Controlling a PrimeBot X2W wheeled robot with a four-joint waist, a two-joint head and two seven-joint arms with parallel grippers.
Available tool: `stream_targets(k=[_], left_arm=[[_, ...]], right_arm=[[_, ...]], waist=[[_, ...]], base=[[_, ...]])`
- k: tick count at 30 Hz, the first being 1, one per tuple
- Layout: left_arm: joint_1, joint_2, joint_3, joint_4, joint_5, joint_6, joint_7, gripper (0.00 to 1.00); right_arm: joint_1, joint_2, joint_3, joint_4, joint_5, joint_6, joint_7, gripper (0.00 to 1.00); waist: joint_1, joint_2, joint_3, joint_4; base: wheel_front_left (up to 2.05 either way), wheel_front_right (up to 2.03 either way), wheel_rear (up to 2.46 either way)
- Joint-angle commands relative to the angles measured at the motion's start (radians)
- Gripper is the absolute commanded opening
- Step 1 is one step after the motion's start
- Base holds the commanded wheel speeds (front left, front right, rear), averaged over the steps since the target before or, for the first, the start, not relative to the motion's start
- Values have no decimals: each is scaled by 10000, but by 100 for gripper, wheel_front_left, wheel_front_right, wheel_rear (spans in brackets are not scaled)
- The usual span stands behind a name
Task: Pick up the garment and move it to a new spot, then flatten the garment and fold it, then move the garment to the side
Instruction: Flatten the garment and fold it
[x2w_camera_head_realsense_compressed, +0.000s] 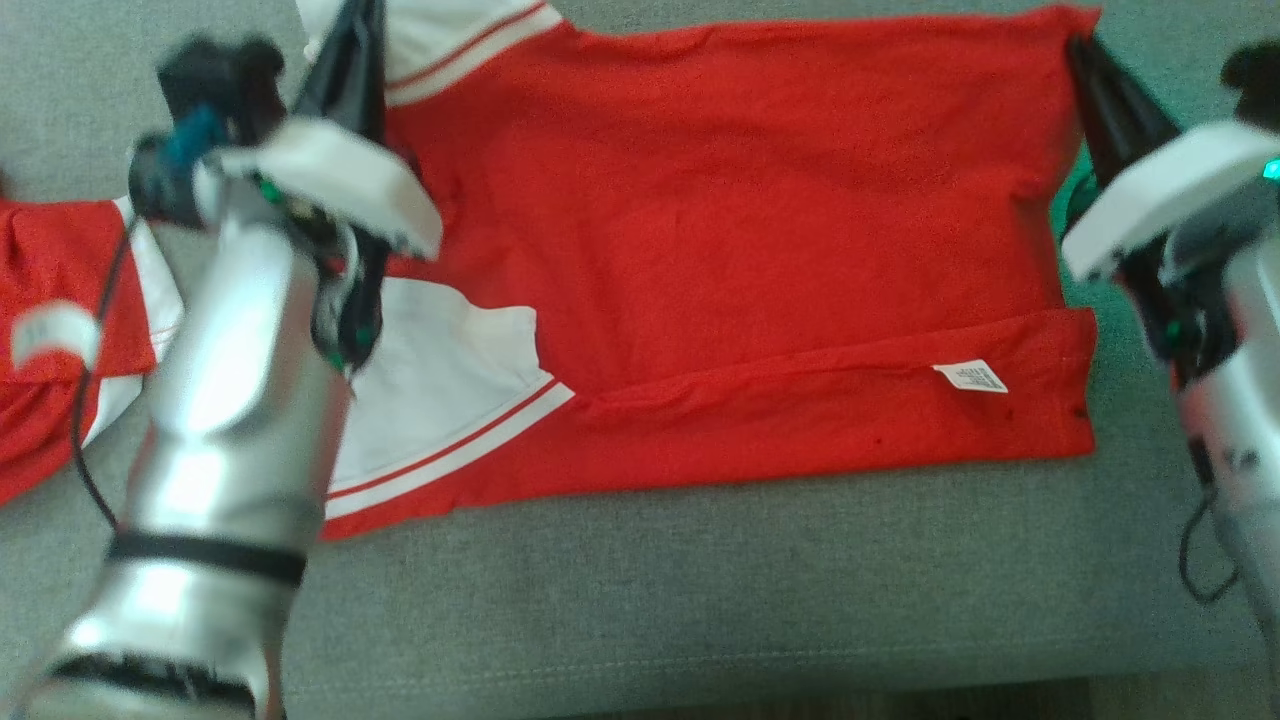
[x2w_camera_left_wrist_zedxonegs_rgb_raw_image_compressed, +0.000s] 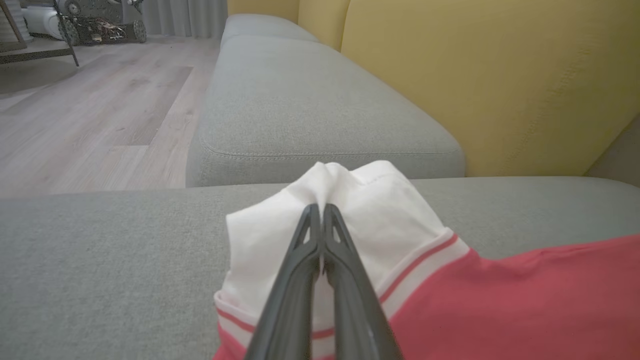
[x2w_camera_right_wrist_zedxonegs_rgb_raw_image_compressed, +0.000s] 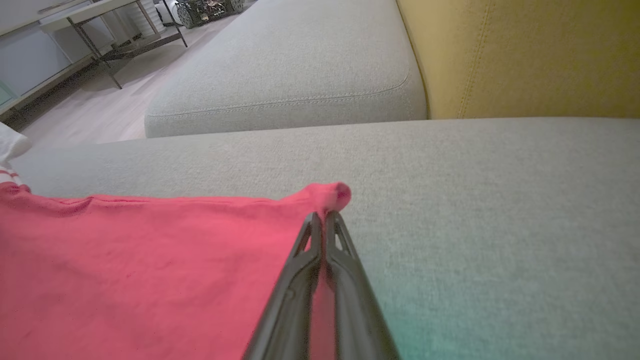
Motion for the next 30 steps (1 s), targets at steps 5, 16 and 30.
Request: stream_targets(k=[5, 16, 30], left_arm=[[1478, 478, 461, -2414, 531, 325, -121, 0], [4986, 537, 295, -5732, 1394, 1043, -121, 0], [6663, 211, 201, -5557, 611, 1212, 73, 0]], right_arm=[[1351, -320, -107, -1542, 215, -7, -185, 0], [3981, -104, -1250, -3552, 38, -7, 654, 0], [5663, 941, -2304, -4620, -715, -7, 1231, 3]], waist=[[-1, 0, -4, 51], [-1, 0, -200, 189], [-1, 0, -465, 38]], base=[[0, 0, 0], [0, 0, 0], [0, 0, 0]])
